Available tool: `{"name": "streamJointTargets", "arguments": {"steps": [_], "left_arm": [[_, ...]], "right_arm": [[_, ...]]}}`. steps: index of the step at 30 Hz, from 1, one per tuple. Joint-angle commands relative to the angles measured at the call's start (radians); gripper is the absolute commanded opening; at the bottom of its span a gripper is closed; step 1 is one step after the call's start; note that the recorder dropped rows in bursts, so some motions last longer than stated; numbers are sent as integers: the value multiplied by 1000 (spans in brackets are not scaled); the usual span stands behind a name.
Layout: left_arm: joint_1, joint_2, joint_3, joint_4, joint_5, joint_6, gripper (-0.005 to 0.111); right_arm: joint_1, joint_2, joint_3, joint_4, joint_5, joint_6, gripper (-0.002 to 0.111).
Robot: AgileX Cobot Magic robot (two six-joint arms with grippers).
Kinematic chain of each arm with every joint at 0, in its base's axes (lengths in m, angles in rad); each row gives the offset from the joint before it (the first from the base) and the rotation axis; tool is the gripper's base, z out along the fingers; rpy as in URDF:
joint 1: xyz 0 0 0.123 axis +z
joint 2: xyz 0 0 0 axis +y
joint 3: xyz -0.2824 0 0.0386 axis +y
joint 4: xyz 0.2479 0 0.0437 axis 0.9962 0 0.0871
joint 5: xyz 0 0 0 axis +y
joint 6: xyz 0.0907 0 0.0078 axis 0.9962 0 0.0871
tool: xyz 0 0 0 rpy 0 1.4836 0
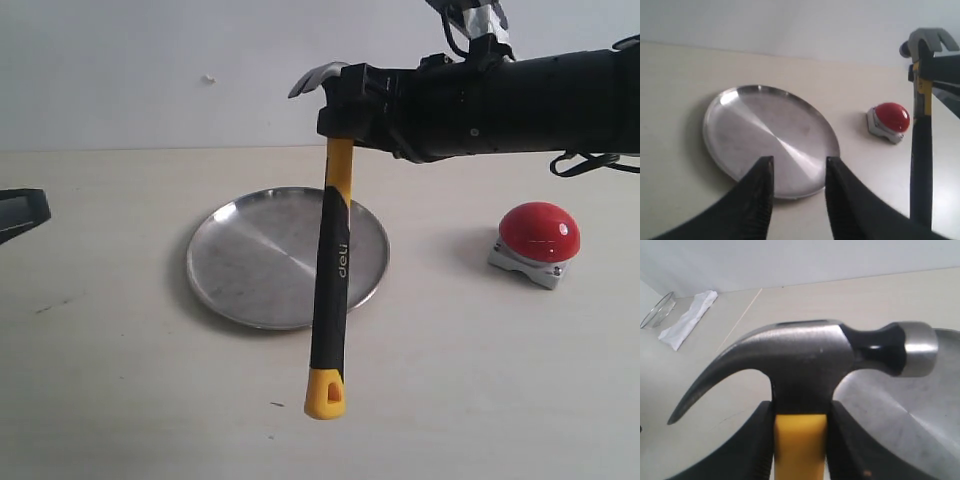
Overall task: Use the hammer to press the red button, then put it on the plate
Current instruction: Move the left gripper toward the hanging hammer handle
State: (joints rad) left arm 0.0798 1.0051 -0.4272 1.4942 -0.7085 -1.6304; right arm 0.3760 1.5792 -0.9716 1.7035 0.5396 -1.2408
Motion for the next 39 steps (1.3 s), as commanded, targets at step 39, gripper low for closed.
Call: {"name": "streamJointTargets", "arguments": {"steps": [39], "left_arm": [[-543,493,-426,250,1027,598,63]], "right_arm": [[1,-8,-15,41,-95,85,0]]}}
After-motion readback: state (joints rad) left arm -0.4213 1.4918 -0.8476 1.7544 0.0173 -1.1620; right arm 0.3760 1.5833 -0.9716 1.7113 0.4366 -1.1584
